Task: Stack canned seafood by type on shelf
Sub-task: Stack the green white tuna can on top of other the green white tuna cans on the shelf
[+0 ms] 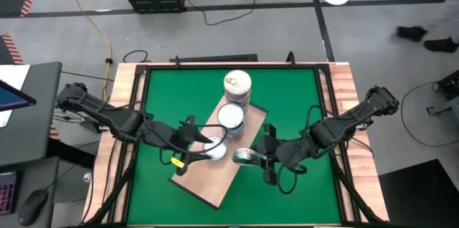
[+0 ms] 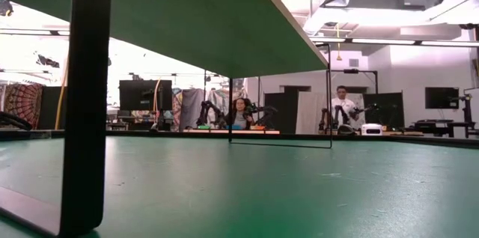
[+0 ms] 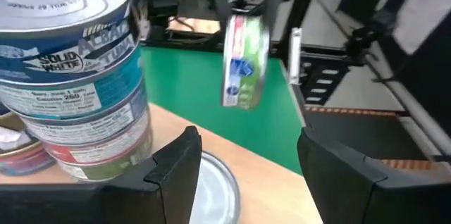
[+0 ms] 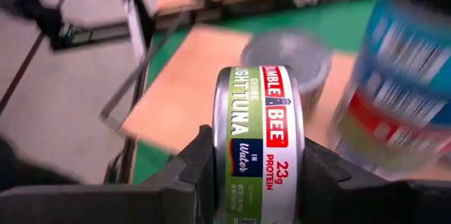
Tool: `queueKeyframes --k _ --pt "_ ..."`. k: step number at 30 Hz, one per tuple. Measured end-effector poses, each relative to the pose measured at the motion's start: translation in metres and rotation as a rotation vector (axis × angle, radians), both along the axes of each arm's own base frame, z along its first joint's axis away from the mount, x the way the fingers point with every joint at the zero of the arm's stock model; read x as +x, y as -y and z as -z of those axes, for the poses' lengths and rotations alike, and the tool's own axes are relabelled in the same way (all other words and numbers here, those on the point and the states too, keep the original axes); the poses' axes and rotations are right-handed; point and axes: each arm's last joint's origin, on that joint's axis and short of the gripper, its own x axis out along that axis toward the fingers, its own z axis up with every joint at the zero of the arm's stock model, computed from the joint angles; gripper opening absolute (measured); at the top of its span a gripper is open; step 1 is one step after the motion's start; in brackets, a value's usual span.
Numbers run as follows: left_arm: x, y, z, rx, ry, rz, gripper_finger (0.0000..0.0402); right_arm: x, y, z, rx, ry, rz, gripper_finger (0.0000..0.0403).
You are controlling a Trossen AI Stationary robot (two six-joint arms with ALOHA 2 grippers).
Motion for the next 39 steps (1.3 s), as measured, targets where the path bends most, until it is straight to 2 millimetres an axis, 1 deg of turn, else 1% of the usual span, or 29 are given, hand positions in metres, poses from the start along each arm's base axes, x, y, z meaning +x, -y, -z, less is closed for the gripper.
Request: queueKeyframes --k 4,8,13,18,25,30,33,39 --pt "0.008 0.003 0.003 0.004 -0.011 -0.035 0.0229 0.005 0.001 -0.008 -0.058 0.115 0.048 0.0159" --pt "0.015 0.004 0.001 0.013 0.013 -0.096 0.0229 0.011 0.001 -0.017 -0.087 0.208 0.039 0.0159" --pt "0.017 0.005 -0.003 0.041 0.072 -0.160 0.0229 0.020 0.000 -0.020 -0.109 0.285 0.023 0.0160" --pt "0.017 0.008 -0.004 0.025 0.077 -0.107 0.0229 0.026 0.002 -0.020 -0.119 0.304 0.012 0.0160" --pt "0.015 0.010 -0.004 0.029 0.061 0.032 0.0229 0.028 0.005 -0.023 -0.129 0.336 0.021 0.0161" --pt "0.014 0.010 -0.005 0.028 0.068 0.045 0.0229 0.031 0.007 -0.026 -0.121 0.372 0.030 0.0161" --pt "0.014 0.010 -0.007 0.023 0.082 0.016 0.0229 0.032 0.007 -0.028 -0.132 0.393 0.030 0.0161" --pt "0.016 0.009 -0.015 0.018 0.170 -0.024 0.0229 0.032 0.007 -0.030 -0.131 0.408 0.036 0.0162"
